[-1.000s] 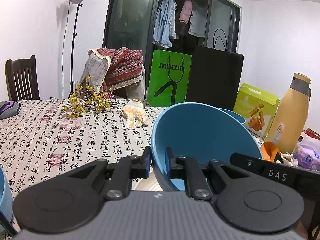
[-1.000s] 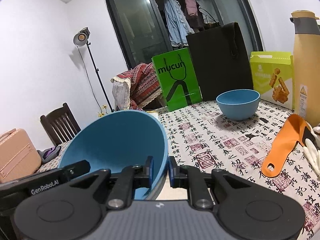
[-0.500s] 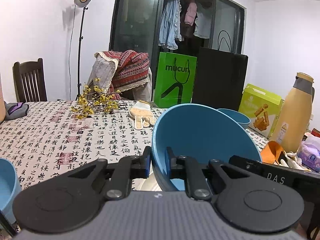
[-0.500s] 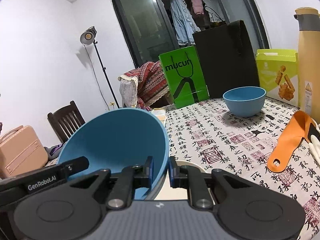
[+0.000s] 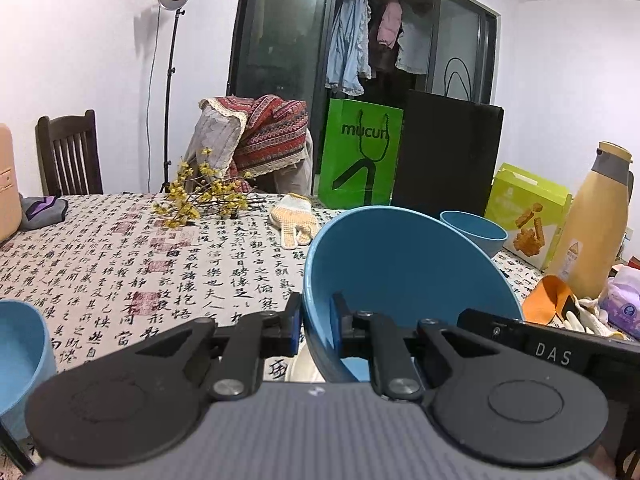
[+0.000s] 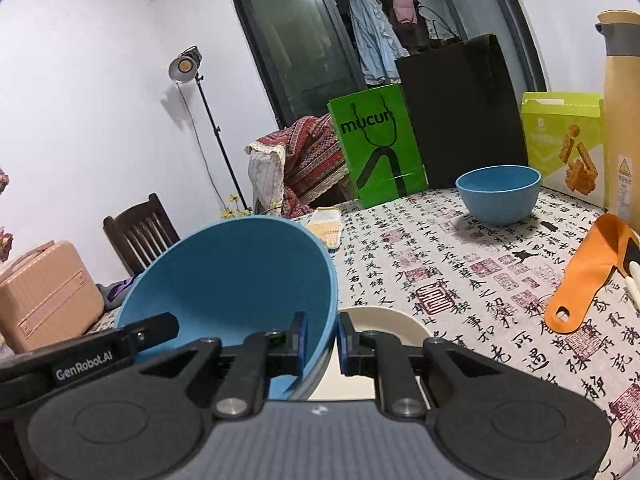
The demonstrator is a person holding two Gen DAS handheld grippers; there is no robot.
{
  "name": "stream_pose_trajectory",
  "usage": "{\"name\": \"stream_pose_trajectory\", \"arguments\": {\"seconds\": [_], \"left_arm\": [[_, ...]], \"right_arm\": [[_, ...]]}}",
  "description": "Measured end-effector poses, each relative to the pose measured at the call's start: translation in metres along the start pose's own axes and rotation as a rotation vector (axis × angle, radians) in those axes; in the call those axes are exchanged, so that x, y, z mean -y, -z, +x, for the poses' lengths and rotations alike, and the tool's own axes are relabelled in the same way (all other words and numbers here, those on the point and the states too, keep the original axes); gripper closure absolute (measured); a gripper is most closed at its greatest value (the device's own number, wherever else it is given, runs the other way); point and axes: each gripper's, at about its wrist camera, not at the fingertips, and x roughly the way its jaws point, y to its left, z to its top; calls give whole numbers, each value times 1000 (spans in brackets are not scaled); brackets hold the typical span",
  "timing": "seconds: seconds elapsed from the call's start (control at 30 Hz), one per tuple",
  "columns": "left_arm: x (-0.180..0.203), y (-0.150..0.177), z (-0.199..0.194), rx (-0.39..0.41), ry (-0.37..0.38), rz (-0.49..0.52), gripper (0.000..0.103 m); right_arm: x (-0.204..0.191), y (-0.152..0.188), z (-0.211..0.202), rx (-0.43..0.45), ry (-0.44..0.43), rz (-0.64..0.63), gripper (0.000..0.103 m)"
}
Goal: Organize plates and bowls
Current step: 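Carry the held blue bowl past the cream plate toward the other blue bowl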
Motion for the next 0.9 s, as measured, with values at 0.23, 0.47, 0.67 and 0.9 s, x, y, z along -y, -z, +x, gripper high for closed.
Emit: {"name": "stream_pose_trajectory", "arguments": {"seconds": [0.23,0.47,0.67,0.9], "left_arm": [[-9,4,-9,10,-33,-4,88],[-20,3,-13,23,-53,-16,89],[-29,3,-17,32,-71,-21,88],[-44,2,-21,46,-98,-35,89]], "right_arm": [[-10,5,1,-8,-34,-16,88],[-22,7,7,-21,-56,-28,88],[-32,7,9,-26,-72,-38,88],[-47,8,18,-40,-96,-54,88]]}}
